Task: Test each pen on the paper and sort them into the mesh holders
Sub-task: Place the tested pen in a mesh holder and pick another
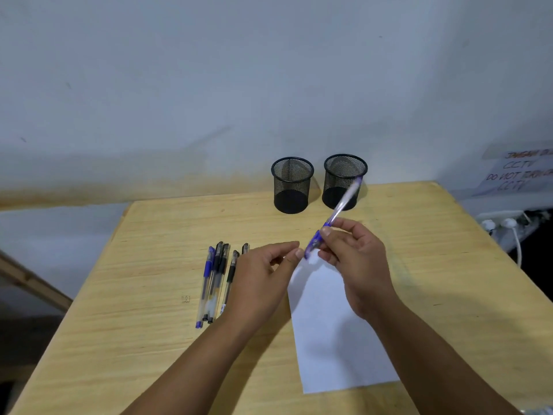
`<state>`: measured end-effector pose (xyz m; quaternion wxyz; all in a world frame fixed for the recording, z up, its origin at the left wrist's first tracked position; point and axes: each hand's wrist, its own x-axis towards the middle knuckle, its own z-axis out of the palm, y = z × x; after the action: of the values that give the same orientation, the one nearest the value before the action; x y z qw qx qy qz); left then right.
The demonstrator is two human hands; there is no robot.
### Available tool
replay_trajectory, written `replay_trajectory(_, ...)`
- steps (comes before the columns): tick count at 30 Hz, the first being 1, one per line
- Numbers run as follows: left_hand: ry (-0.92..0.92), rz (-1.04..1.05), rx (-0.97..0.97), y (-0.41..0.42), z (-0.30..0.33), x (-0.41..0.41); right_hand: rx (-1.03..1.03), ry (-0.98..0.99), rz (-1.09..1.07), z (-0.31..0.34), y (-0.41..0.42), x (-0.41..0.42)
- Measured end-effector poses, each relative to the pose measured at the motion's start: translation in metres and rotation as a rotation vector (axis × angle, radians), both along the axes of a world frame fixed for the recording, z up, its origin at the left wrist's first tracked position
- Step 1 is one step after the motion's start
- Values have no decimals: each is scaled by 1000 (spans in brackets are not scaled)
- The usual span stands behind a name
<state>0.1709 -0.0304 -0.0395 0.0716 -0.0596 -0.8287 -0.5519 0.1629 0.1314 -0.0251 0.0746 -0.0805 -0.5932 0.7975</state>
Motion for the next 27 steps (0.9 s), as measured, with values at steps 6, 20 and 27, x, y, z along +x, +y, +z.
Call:
replay_trajectory(6,-50,128,-40,-8,8,-47,281,-13,-32,27,24,-43)
replay_trajectory(20,-88,164,-190,10,1,-167,1345,95,69,76,19,-159)
replay_trajectory(27,-13,171,-137,8,-10,-174,1530,131,252,65,-4,-185)
